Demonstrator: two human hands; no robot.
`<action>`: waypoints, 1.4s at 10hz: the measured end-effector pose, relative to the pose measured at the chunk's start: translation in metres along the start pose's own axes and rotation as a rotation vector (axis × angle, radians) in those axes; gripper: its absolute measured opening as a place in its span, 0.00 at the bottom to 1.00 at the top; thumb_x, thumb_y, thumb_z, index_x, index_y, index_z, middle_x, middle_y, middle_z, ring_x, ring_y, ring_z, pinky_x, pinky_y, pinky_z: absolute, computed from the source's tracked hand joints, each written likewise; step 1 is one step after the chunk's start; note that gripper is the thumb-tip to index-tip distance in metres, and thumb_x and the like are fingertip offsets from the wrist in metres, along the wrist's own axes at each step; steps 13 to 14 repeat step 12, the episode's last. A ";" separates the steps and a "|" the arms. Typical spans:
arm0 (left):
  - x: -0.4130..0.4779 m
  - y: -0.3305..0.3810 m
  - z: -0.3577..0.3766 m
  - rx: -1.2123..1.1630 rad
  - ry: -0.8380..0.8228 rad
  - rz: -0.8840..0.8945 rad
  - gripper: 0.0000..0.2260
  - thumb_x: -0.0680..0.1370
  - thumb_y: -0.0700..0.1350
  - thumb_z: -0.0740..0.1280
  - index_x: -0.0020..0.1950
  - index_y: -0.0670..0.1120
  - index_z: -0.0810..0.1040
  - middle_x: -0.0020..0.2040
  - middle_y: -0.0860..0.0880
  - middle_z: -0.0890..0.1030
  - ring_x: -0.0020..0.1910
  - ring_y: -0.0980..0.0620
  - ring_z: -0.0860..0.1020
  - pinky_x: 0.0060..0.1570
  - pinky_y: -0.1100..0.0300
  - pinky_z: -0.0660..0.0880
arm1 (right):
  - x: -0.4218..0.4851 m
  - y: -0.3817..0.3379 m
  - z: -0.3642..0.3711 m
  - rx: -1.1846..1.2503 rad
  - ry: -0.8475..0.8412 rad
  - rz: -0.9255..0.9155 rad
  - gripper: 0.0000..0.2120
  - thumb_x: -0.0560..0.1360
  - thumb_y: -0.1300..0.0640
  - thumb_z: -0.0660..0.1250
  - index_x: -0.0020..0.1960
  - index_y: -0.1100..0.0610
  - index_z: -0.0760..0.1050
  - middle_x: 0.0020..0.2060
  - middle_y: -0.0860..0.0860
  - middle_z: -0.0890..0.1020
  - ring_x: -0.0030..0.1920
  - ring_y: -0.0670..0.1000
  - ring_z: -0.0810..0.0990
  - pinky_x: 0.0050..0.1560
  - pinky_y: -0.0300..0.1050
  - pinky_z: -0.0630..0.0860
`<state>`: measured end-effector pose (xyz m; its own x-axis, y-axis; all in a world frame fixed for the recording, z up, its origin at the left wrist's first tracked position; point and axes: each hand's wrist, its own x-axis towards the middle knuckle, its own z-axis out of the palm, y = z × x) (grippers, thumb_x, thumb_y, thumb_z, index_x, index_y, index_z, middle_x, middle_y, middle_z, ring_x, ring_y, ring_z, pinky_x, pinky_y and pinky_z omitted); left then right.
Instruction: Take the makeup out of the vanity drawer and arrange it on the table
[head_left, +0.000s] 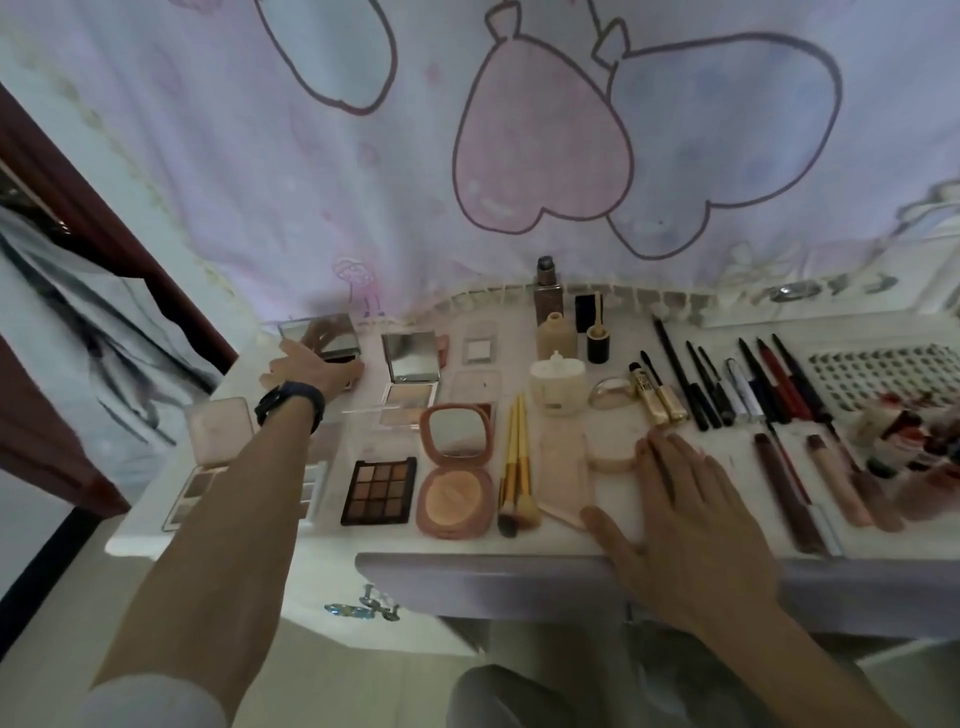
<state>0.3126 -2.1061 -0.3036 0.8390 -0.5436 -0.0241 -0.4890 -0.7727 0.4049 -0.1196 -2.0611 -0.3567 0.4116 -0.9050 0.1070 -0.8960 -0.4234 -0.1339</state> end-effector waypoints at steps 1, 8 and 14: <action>-0.001 -0.002 0.010 -0.008 0.017 -0.017 0.50 0.67 0.65 0.75 0.76 0.40 0.55 0.70 0.35 0.68 0.69 0.34 0.66 0.64 0.40 0.68 | 0.000 0.000 0.000 0.014 0.017 -0.007 0.47 0.77 0.27 0.44 0.73 0.66 0.69 0.72 0.63 0.71 0.74 0.62 0.69 0.74 0.60 0.65; -0.006 -0.020 0.001 -0.028 -0.046 0.020 0.39 0.70 0.61 0.74 0.70 0.39 0.64 0.64 0.35 0.74 0.63 0.34 0.71 0.62 0.42 0.71 | -0.001 -0.001 -0.001 0.026 0.019 0.002 0.49 0.76 0.26 0.41 0.77 0.63 0.64 0.76 0.60 0.66 0.77 0.58 0.63 0.79 0.54 0.56; -0.004 -0.011 -0.018 0.044 -0.082 0.094 0.35 0.75 0.62 0.69 0.74 0.42 0.66 0.69 0.36 0.72 0.66 0.35 0.71 0.65 0.43 0.70 | -0.004 -0.003 -0.001 0.104 -0.002 0.028 0.47 0.77 0.27 0.43 0.76 0.63 0.67 0.76 0.59 0.67 0.77 0.58 0.65 0.77 0.56 0.61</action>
